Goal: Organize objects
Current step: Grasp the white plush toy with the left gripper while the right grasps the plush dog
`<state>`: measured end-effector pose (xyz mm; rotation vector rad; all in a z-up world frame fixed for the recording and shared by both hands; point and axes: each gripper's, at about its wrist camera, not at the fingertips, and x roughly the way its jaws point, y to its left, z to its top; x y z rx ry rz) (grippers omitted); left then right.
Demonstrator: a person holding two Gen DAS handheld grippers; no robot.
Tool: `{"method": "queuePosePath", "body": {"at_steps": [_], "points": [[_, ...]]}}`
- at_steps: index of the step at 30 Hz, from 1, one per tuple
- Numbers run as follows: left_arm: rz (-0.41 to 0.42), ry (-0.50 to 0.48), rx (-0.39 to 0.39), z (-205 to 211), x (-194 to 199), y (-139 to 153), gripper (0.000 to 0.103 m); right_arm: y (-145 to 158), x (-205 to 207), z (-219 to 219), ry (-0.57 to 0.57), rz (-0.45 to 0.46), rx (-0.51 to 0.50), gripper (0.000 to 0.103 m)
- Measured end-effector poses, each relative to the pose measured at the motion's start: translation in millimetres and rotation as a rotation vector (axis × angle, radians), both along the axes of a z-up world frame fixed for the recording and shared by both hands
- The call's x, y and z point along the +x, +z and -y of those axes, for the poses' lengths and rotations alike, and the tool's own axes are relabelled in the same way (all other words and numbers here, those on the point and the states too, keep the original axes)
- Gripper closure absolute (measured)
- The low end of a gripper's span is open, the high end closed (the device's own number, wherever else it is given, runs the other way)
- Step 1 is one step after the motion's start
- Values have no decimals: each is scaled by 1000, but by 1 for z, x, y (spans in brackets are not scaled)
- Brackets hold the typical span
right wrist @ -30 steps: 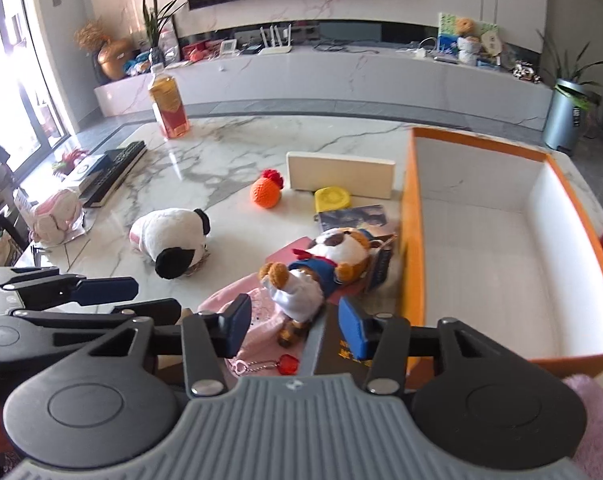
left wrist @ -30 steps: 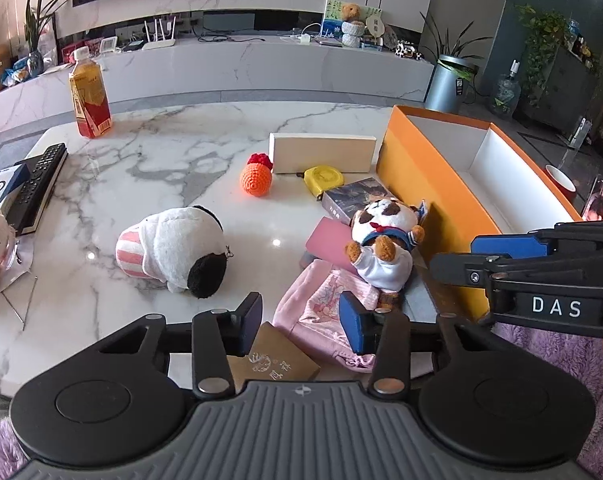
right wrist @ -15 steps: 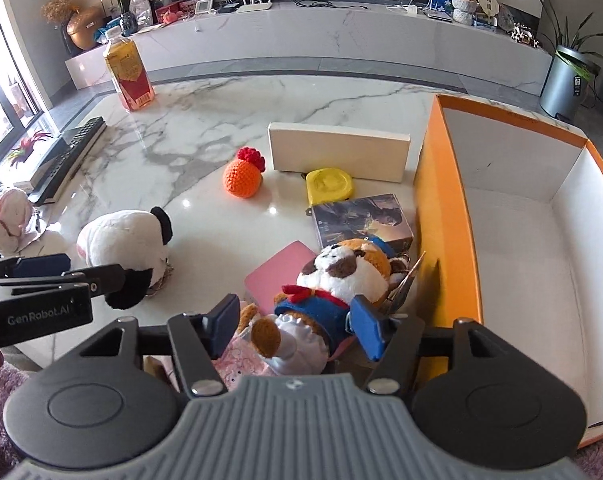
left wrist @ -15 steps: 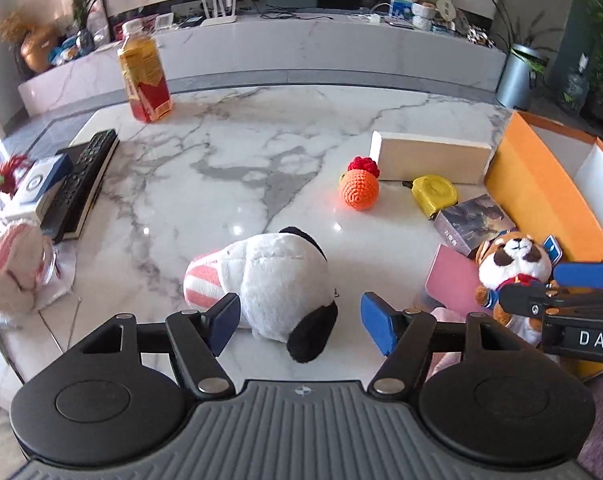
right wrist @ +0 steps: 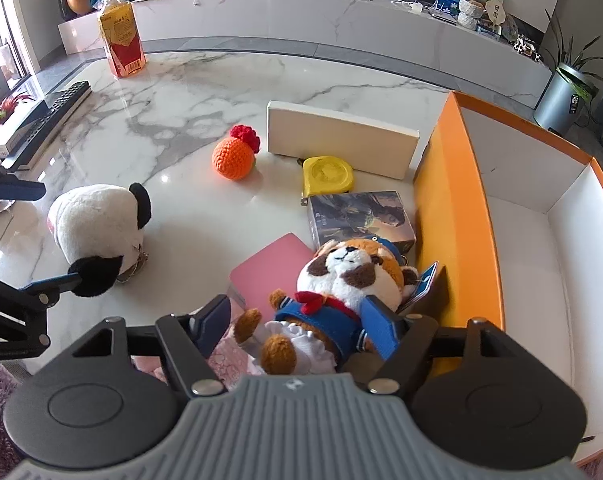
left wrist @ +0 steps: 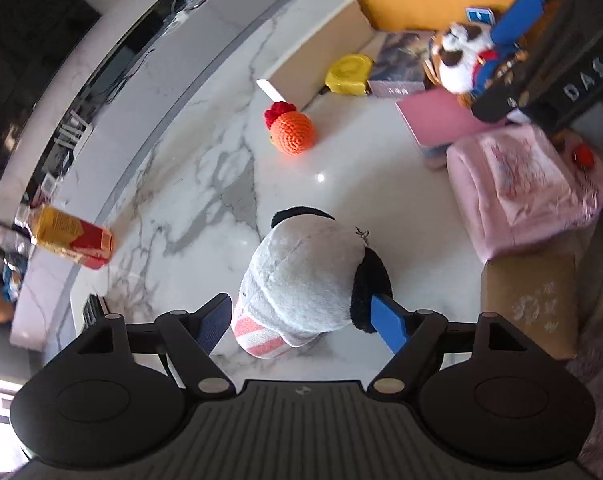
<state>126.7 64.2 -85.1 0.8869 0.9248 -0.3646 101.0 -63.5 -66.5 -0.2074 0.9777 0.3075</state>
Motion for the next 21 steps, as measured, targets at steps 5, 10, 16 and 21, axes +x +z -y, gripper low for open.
{"method": "queuePosePath", "body": {"at_steps": [5, 10, 16, 21], "points": [[-21, -216, 195, 10, -10, -24, 10, -2, 1, 0, -26, -4, -8, 35], [-24, -343, 331, 3, -16, -36, 11, 0, 1, 2, -43, -11, 4, 38], [35, -462, 471, -2, -6, -53, 11, -1, -2, 0, -34, -1, -11, 38], [40, -496, 444, 1, 8, -67, 12, -4, -5, -2, -15, 18, -32, 36]]}}
